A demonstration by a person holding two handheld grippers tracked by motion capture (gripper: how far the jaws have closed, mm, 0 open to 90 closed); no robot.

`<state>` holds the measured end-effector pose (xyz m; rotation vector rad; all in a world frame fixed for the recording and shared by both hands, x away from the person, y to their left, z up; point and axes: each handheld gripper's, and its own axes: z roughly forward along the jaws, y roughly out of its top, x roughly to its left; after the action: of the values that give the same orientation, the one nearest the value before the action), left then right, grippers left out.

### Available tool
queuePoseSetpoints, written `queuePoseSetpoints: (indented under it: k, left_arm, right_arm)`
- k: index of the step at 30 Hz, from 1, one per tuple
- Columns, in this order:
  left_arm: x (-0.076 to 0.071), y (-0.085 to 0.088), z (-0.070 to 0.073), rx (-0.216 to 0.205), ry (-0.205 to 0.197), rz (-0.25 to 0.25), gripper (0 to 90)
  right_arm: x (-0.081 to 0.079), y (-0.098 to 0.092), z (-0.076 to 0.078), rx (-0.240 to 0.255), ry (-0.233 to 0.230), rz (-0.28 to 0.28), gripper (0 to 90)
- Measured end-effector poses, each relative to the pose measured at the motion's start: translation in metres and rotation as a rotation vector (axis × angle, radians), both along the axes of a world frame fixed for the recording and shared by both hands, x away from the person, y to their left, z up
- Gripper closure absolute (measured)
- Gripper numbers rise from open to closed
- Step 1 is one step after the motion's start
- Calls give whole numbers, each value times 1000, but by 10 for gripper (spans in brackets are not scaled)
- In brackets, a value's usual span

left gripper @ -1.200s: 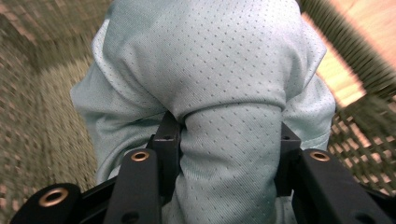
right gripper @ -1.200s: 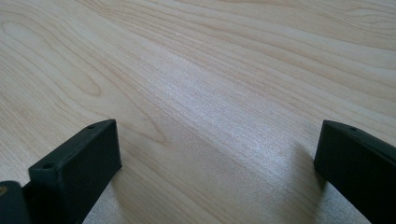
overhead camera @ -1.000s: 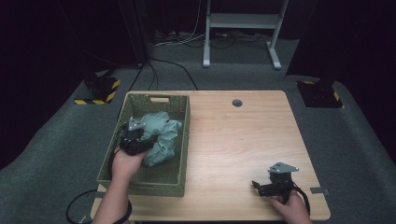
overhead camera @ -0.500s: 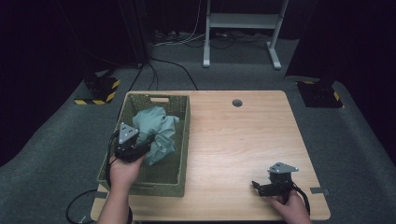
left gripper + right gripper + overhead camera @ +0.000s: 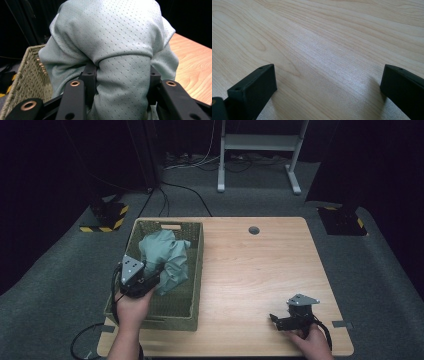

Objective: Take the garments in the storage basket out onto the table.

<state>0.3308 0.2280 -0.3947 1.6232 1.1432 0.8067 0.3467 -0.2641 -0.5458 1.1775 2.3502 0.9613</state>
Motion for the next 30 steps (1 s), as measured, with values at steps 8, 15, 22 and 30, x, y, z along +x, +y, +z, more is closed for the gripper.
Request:
queuePoseSetpoints:
  k: [8, 15, 22, 30]
  left_arm:
    - [-4, -5, 11, -15, -37, -13, 578]
    - [-8, -13, 20, -14, -72, -24, 578]
    - [-11, -23, 30, -11, -99, -40, 578]
    - [-10, -33, 33, -12, -107, -59, 578]
  right_arm:
    - [0, 0, 0, 1, 1, -1, 0]
    - [0, 0, 0, 1, 0, 1, 0]
    - [0, 0, 0, 0, -1, 1, 0]
    - [0, 0, 0, 1, 0, 1, 0]
